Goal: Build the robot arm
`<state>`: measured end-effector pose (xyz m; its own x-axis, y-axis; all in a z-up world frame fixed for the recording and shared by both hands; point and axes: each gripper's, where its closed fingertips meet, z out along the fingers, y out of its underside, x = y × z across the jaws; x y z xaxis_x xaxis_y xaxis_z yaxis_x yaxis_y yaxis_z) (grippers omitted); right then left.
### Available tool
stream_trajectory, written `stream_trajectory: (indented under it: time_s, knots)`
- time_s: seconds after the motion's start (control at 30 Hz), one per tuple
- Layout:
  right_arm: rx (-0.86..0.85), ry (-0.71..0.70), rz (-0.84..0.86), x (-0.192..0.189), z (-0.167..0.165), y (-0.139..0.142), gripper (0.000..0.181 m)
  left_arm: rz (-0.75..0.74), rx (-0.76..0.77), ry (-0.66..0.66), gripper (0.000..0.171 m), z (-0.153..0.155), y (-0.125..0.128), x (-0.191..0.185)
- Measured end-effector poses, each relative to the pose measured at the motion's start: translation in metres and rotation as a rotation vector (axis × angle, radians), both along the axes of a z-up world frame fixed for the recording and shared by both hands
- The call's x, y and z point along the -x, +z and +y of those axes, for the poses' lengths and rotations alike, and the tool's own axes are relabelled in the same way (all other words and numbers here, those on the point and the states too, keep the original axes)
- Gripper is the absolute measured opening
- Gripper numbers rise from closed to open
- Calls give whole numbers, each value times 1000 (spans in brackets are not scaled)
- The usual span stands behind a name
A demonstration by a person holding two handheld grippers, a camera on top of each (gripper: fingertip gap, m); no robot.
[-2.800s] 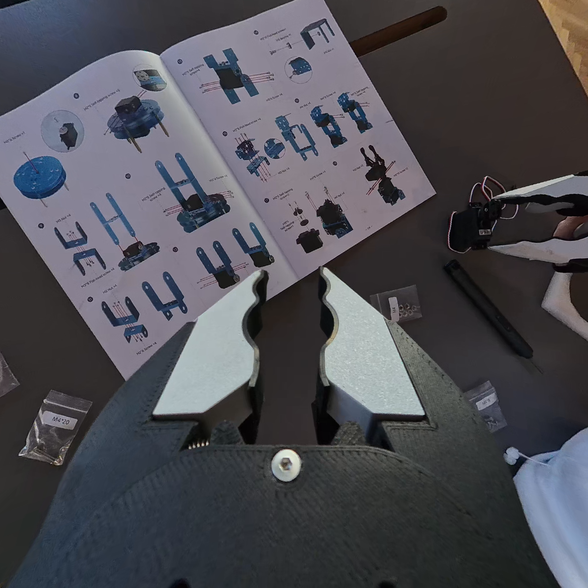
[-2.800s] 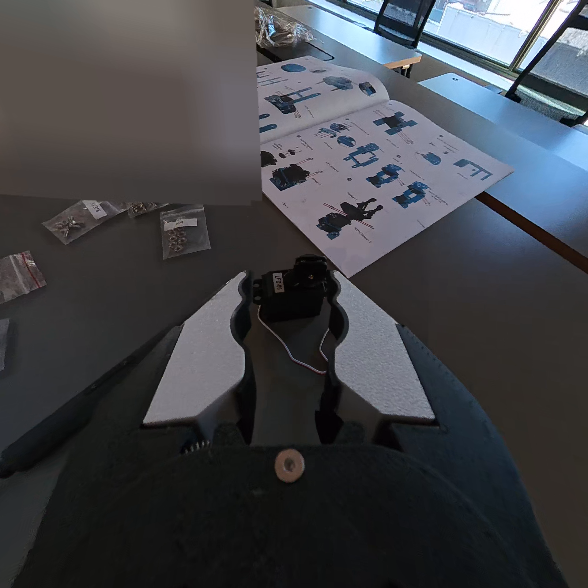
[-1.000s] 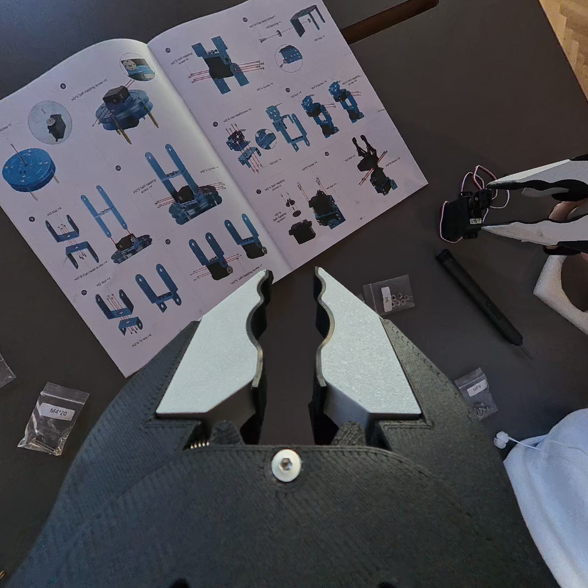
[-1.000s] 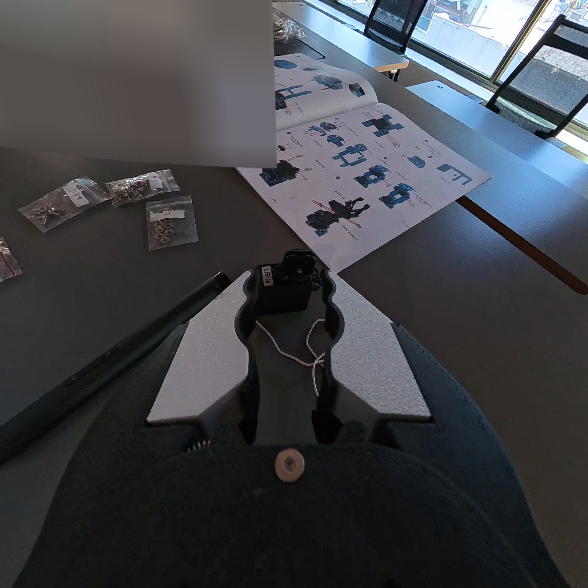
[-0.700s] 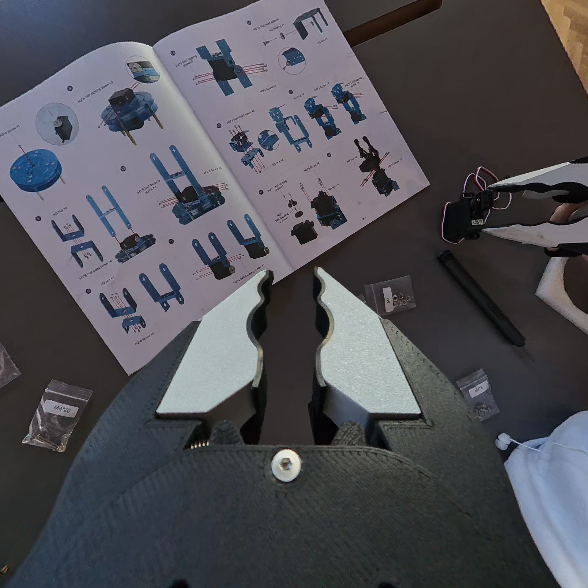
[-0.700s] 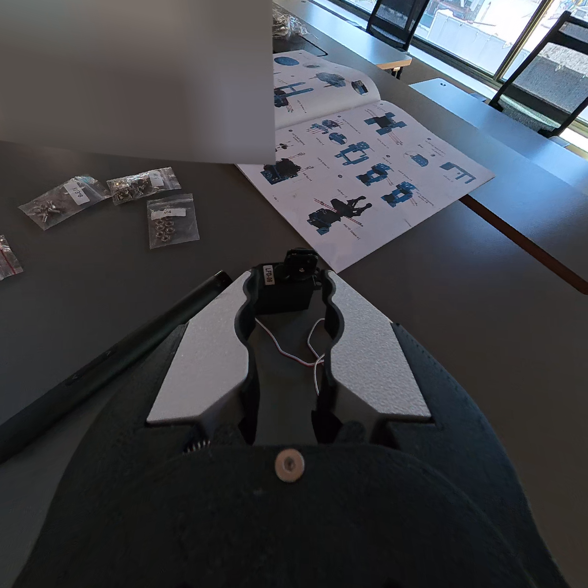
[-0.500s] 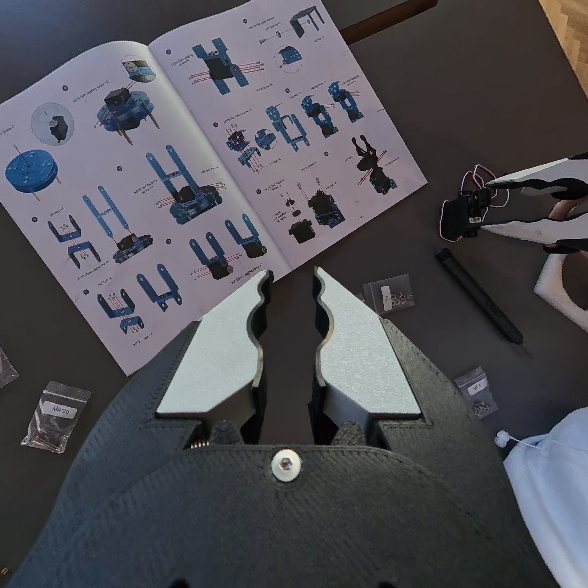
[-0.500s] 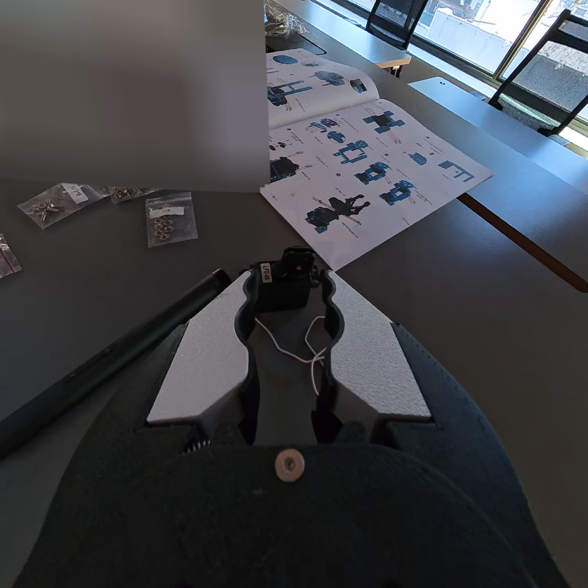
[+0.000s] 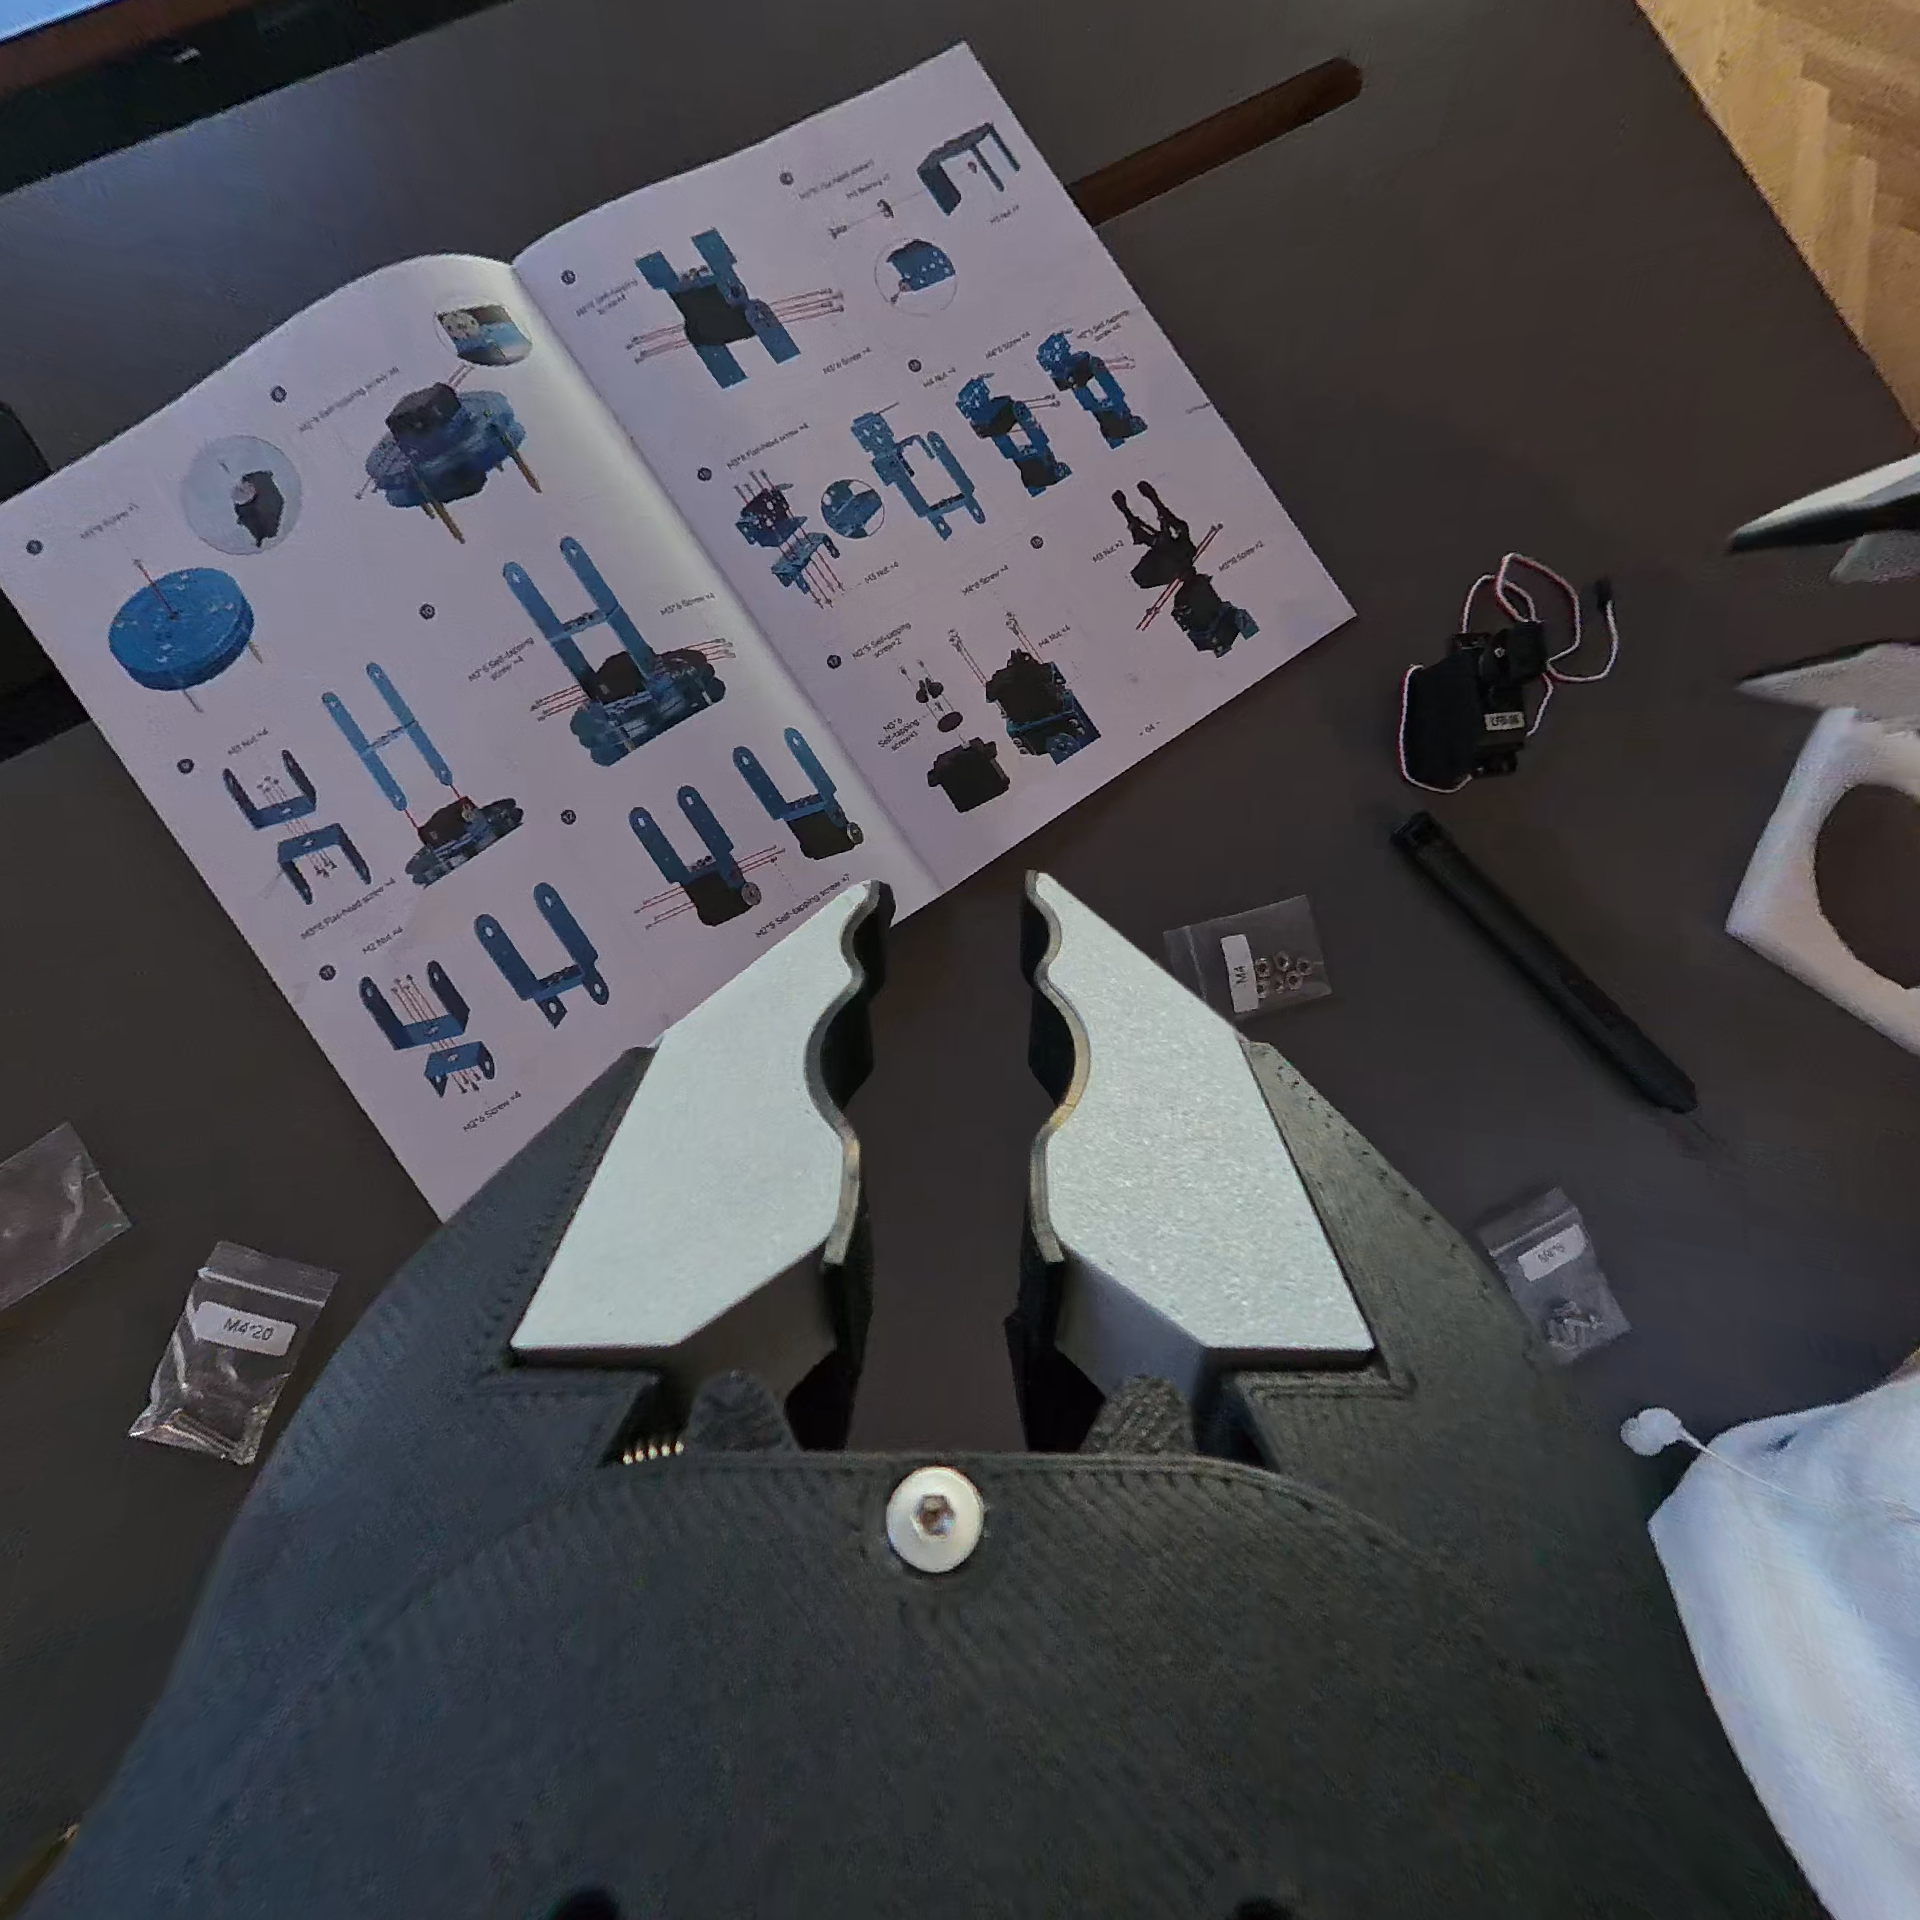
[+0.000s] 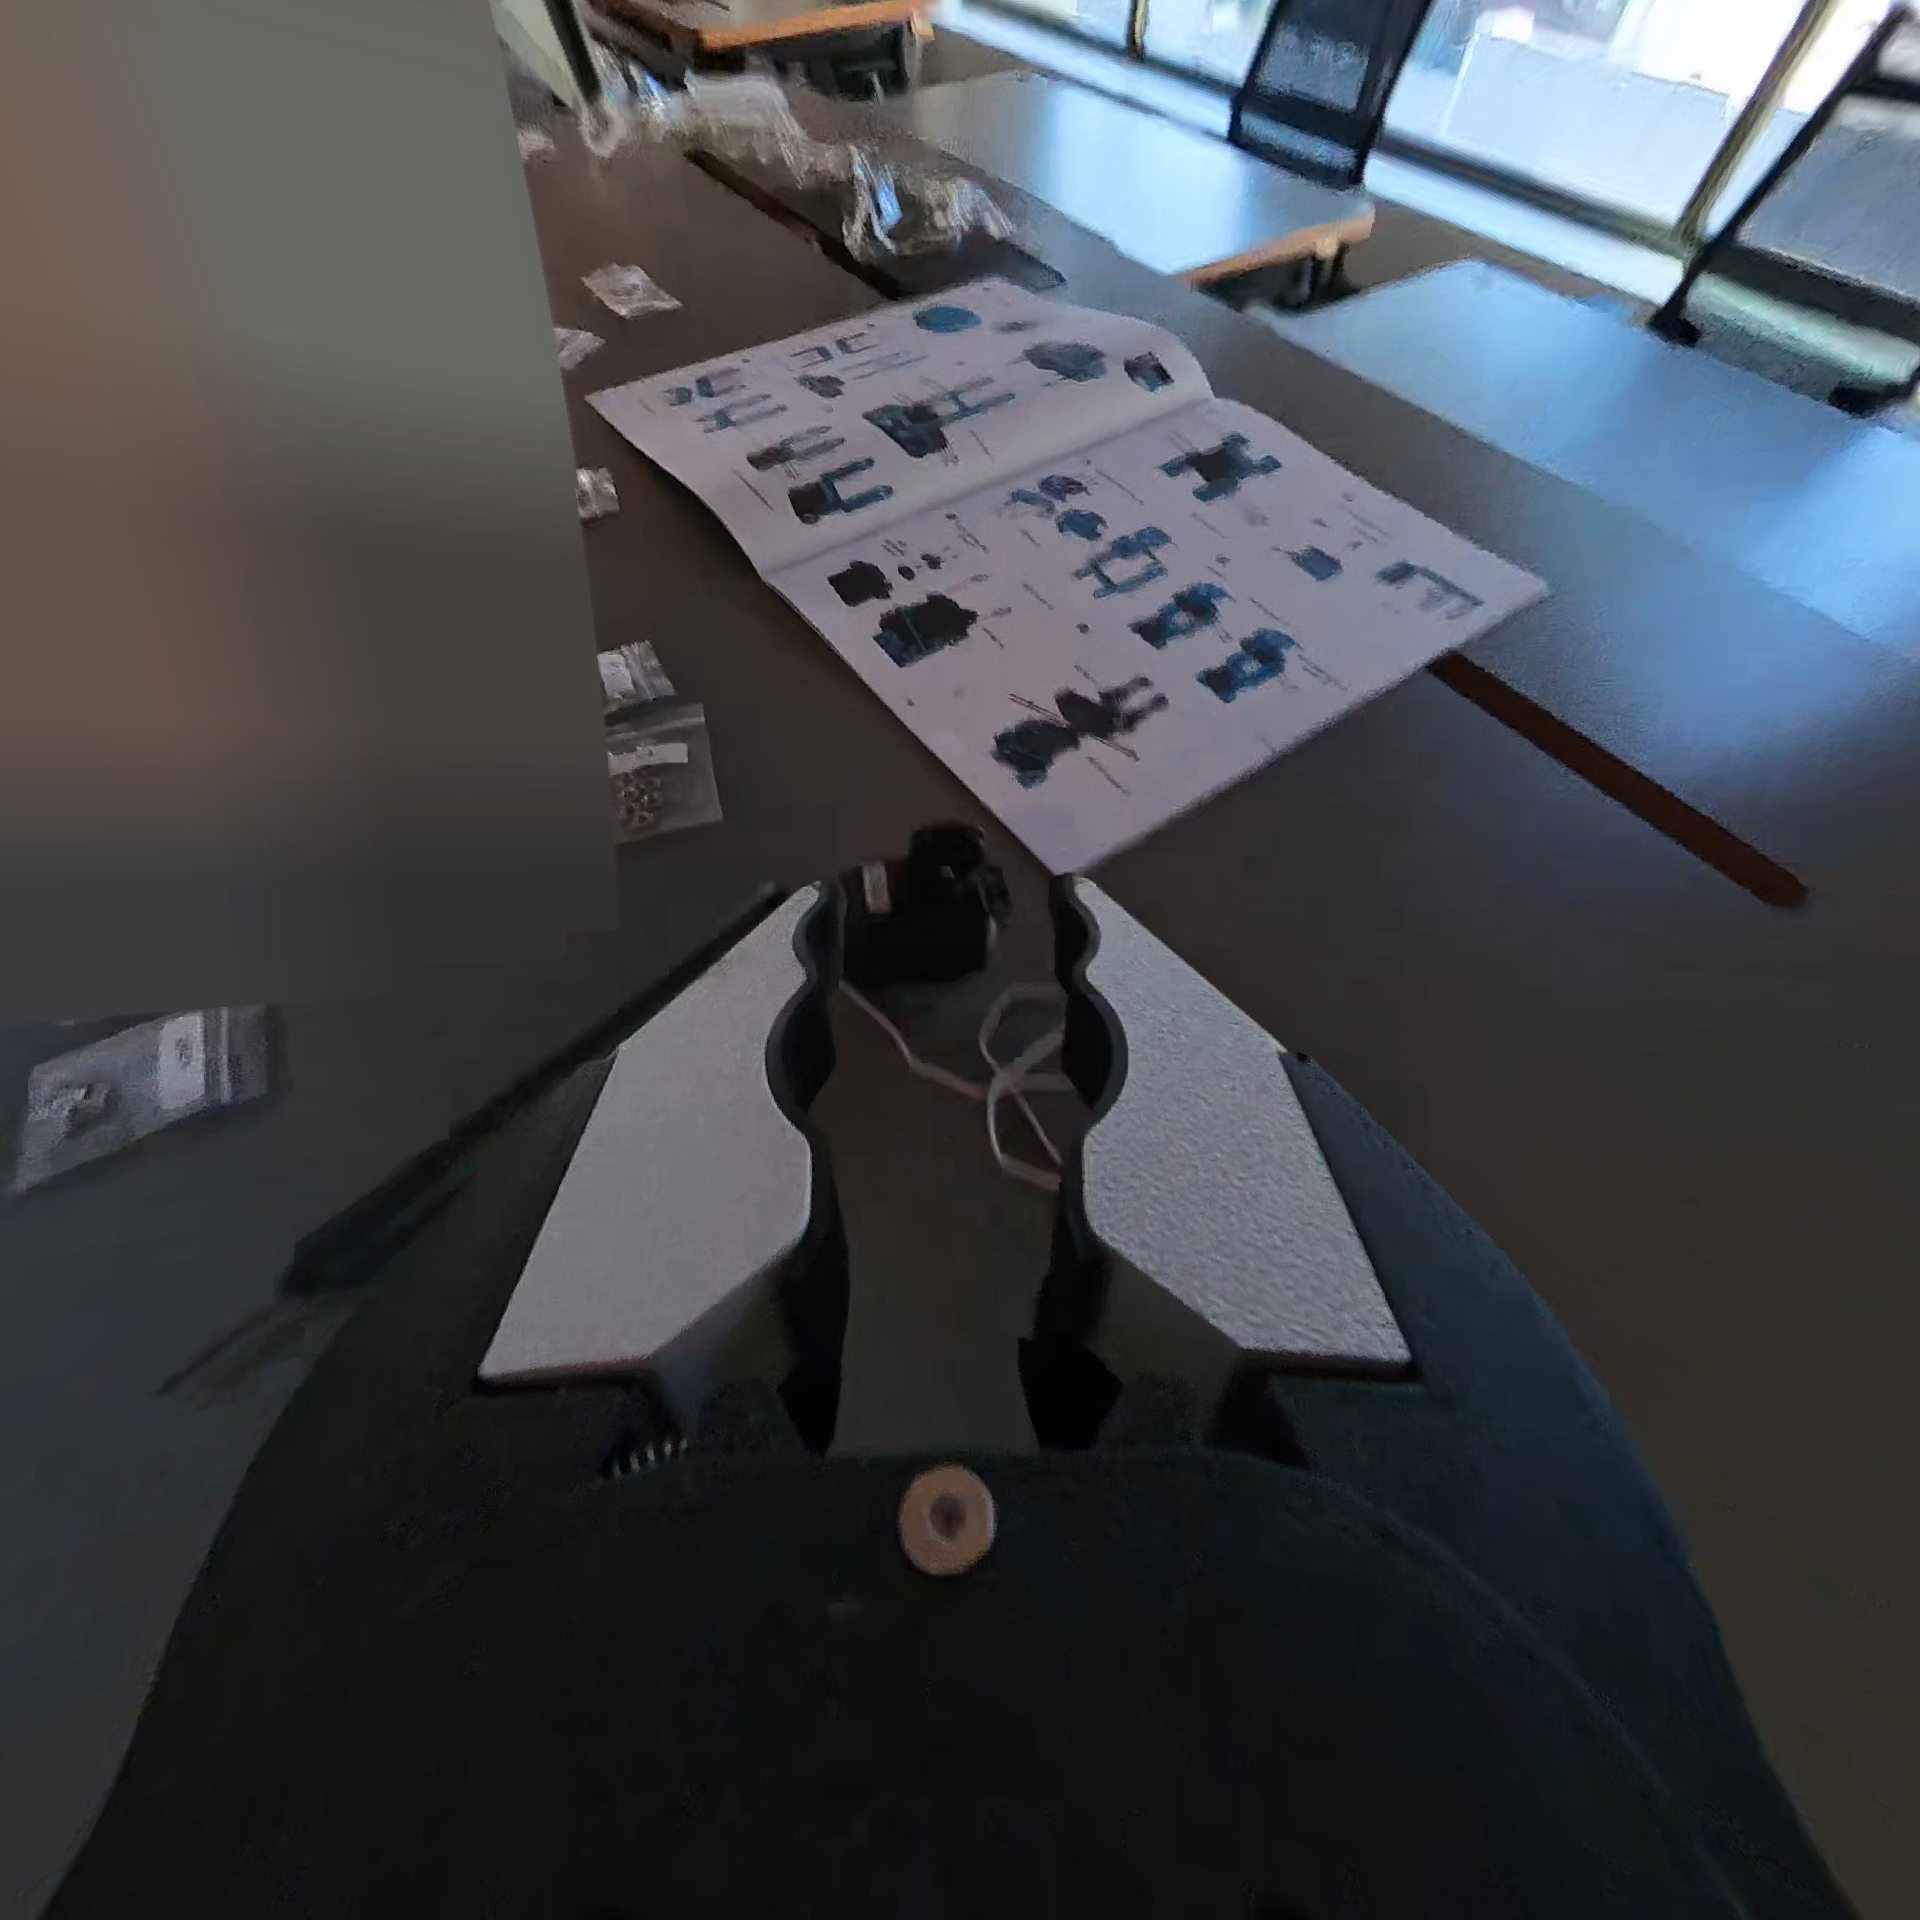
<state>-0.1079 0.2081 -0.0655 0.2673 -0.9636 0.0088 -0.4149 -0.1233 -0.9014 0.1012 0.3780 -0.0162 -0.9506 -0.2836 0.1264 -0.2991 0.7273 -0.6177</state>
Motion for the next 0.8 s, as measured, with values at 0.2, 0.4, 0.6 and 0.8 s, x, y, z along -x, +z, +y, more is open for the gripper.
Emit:
stream_trajectory:
  time_s: [0.2,0.4,0.6,0.8]
  knots:
    - [-227,-91,286,111,-48,-31,35,-14,30,-41,24,-3,10,13]
    - [-211,-10,523,161,-33,-84,26,-26,12,-31,24,3,8,8]
    - [-180,-25,493,157,-38,-82,23,-28,59,14,23,12,19,-1]
    - [-178,-65,472,161,-45,-78,36,-17,43,9,23,10,14,-2]
